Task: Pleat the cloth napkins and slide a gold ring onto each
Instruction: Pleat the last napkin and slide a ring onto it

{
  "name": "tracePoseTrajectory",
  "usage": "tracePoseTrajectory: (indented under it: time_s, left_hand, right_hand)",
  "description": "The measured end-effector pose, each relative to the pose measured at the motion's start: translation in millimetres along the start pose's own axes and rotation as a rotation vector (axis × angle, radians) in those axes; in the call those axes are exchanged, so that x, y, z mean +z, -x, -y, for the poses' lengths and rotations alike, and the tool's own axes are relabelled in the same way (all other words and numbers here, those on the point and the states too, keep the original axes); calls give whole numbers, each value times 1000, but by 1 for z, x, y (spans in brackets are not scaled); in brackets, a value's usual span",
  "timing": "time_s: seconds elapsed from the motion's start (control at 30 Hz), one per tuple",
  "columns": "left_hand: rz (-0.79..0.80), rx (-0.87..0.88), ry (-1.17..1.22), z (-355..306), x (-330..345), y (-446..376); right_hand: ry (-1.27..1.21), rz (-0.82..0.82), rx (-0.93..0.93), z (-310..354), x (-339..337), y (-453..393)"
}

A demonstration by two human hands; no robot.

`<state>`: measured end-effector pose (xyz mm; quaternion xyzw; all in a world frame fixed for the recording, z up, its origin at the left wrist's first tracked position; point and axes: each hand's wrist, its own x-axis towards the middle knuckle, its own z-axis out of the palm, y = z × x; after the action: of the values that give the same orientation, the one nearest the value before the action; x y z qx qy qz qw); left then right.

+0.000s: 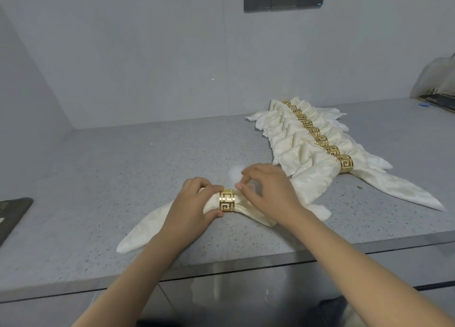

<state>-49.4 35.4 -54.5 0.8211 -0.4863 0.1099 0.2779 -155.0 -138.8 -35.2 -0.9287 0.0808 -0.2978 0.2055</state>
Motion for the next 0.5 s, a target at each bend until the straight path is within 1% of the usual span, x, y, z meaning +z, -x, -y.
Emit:
tracePoseTrajectory:
  time_s: [0.03, 0.1, 0.13, 0.17, 0.2, 0.3, 0.4, 0.5]
  left_hand:
    - [2, 10, 12, -1, 0, -1]
    - [-1, -7, 26, -2, 1, -2]
    - [-21, -23, 15, -2, 1, -1]
    - [-49, -35, -5, -1, 1, -1]
    - [-74, -42, -21, 0, 2, 1]
    - [-109, -63, -19, 3, 1, 8]
    - [-106, -25, -48, 4, 2, 16]
    - [-56, 37, -106, -1, 5, 20]
  right_hand:
    - [-69, 87, 14, 3, 2, -5]
    - [-151, 331, 64, 6, 8, -12]
    - [-149, 410, 79, 4, 13, -13]
    - [-156, 438, 83, 2, 18, -13]
    - [-167, 430, 96, 1, 21, -12]
    - [-153, 316, 126, 0, 30, -7]
    - [-85, 209, 154, 1, 39, -3]
    - [-131, 157, 173, 3, 44, -2]
